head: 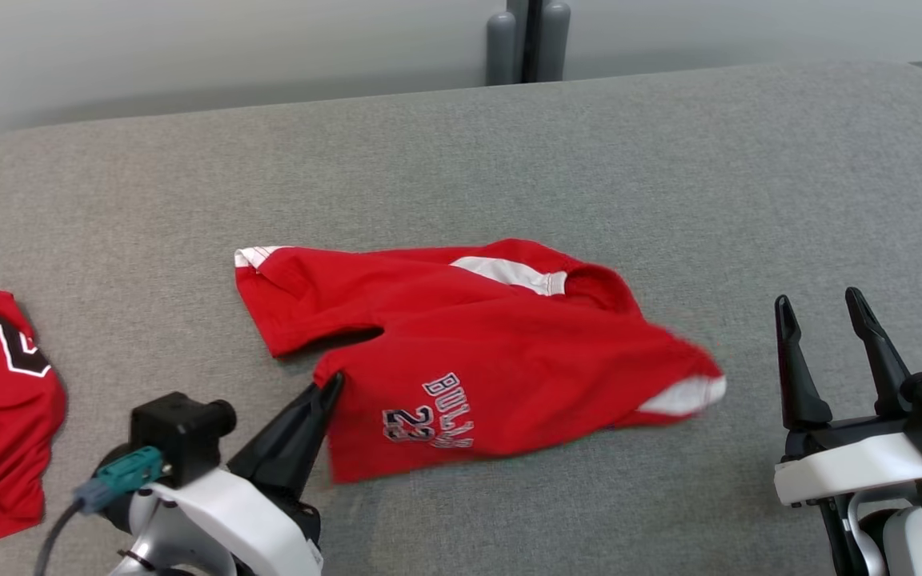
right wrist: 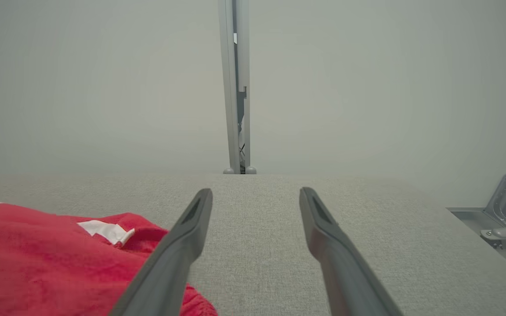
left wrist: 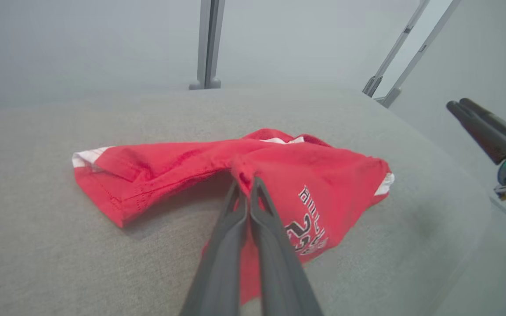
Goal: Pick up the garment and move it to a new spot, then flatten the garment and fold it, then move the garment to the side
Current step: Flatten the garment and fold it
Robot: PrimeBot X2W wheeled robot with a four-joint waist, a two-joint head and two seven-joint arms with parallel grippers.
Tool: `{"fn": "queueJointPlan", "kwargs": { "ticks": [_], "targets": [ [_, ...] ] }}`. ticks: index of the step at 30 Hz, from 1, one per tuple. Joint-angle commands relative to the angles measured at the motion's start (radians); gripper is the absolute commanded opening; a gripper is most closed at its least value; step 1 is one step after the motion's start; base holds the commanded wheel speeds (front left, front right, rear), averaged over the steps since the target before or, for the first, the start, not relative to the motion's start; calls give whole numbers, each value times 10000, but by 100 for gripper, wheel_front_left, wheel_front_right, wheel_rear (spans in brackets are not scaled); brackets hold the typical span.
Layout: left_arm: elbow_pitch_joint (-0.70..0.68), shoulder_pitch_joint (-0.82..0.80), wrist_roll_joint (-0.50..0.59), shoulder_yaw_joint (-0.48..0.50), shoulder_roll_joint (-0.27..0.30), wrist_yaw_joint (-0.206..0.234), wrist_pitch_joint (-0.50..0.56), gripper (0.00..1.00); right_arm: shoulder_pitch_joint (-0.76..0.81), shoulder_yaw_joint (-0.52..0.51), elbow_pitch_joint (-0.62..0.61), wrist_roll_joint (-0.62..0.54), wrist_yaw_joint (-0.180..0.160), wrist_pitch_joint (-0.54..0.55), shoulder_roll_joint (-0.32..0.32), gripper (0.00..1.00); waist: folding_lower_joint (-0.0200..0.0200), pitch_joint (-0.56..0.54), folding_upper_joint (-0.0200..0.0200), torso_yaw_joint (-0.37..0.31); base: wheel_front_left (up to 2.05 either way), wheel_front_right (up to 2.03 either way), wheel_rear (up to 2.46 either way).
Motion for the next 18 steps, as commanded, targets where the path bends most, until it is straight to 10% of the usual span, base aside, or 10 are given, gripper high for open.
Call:
{"fn": "queueJointPlan", "kwargs": {
  "ticks": [1, 8, 18],
  "targets": [
    [-296, 43, 48, 131, 100, 92, 43, 0, 31, -24, -25, -10, 1, -66, -33, 100, 0, -26, -1, 53, 0, 0, 0],
    [-236, -866, -12, 579, 330, 175, 345, 0, -233, 174, -14, 91, 1, -85, -34, 100, 0, 125, -1, -120, 0, 0, 0],
    [4539, -3586, -667, 612, -593, -568, 357, 0, -581, 483, 217, 255, -1, -191, -34, 100, 0, 758, -1, -1193, 0, 0, 0]
  ]
}}
